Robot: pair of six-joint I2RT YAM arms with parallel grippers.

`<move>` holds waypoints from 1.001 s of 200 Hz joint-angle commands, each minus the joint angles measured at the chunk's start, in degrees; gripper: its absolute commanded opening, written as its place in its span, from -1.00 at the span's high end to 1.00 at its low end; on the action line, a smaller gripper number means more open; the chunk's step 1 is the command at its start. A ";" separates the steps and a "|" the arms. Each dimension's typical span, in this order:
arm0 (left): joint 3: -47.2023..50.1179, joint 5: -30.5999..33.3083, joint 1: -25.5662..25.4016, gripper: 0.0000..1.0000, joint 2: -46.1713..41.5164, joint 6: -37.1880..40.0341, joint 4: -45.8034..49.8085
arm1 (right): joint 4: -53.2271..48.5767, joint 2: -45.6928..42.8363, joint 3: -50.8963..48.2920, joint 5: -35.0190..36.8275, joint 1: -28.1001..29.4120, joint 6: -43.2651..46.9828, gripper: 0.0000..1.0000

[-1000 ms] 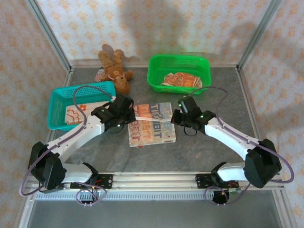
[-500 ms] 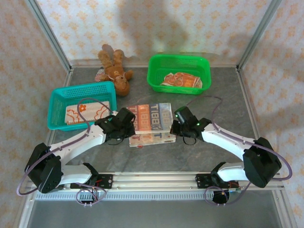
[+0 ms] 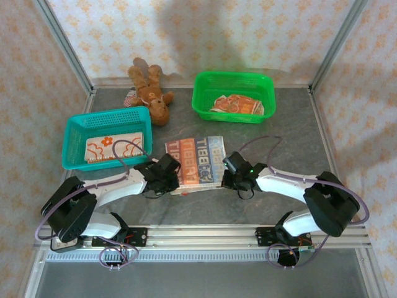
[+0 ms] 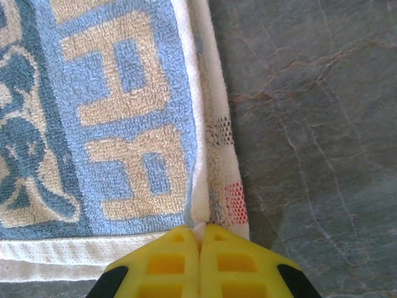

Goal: Fold and stack the towels

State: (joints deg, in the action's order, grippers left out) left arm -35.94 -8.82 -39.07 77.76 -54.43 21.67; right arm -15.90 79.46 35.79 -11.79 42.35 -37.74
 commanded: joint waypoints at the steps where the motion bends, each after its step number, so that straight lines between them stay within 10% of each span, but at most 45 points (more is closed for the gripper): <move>1: -0.11 0.38 -0.48 1.00 -0.51 -0.69 -0.23 | 0.42 -0.75 -0.04 2.46 0.35 -0.86 1.00; 200: -1.20 1.11 -1.91 1.00 -11.89 -3.52 6.88 | -7.41 -11.97 1.83 3.14 0.36 -0.78 1.00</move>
State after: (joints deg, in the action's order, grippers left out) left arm -40.07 -7.09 -40.16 64.20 -55.96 30.85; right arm -23.92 67.55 39.83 -9.06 42.35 -37.65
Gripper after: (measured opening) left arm 0.044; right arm 0.049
